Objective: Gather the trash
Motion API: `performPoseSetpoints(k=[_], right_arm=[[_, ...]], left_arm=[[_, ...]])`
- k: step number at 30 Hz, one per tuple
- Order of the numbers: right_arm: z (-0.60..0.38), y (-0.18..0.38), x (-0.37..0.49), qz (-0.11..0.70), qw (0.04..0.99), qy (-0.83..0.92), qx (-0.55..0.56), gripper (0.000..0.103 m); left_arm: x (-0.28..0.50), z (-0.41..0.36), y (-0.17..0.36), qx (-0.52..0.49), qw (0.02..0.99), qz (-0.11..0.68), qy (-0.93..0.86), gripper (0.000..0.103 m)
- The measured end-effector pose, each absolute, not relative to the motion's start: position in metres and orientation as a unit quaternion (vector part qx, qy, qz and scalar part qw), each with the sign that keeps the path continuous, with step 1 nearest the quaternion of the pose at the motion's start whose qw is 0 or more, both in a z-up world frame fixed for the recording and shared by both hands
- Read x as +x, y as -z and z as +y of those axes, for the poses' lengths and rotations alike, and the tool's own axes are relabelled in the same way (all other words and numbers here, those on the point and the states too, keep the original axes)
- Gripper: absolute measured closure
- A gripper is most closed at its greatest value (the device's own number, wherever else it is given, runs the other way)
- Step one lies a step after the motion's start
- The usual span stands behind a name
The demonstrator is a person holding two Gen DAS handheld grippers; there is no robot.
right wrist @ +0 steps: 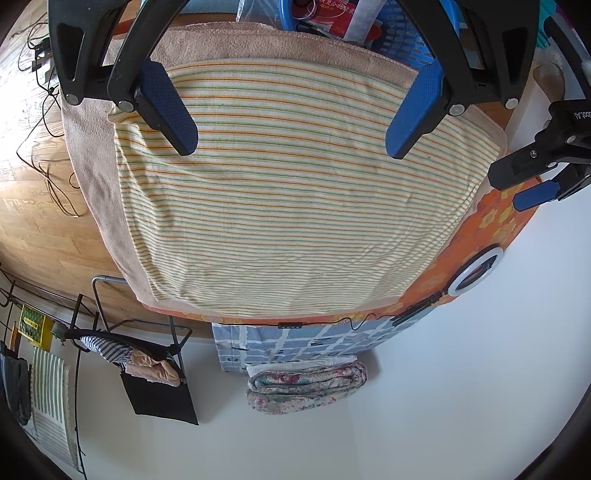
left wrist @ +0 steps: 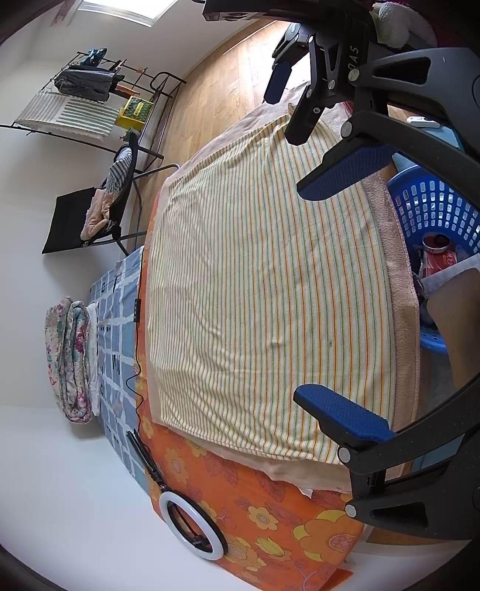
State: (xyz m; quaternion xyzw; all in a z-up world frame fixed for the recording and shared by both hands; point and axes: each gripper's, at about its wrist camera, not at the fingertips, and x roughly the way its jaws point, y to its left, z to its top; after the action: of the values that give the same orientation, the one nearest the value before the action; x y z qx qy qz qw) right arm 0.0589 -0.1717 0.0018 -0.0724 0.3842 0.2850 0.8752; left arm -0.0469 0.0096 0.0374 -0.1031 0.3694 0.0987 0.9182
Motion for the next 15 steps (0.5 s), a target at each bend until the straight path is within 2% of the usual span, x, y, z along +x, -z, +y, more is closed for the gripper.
performPoseSetpoints(k=[15], right_arm=[[-0.1683, 0.0025, 0.0565, 0.390, 0.873, -0.286, -0.070, 0.000]], left_arm=[[-0.0468, 0.0097, -0.0376, -0.103, 0.918, 0.370, -0.099, 0.002]])
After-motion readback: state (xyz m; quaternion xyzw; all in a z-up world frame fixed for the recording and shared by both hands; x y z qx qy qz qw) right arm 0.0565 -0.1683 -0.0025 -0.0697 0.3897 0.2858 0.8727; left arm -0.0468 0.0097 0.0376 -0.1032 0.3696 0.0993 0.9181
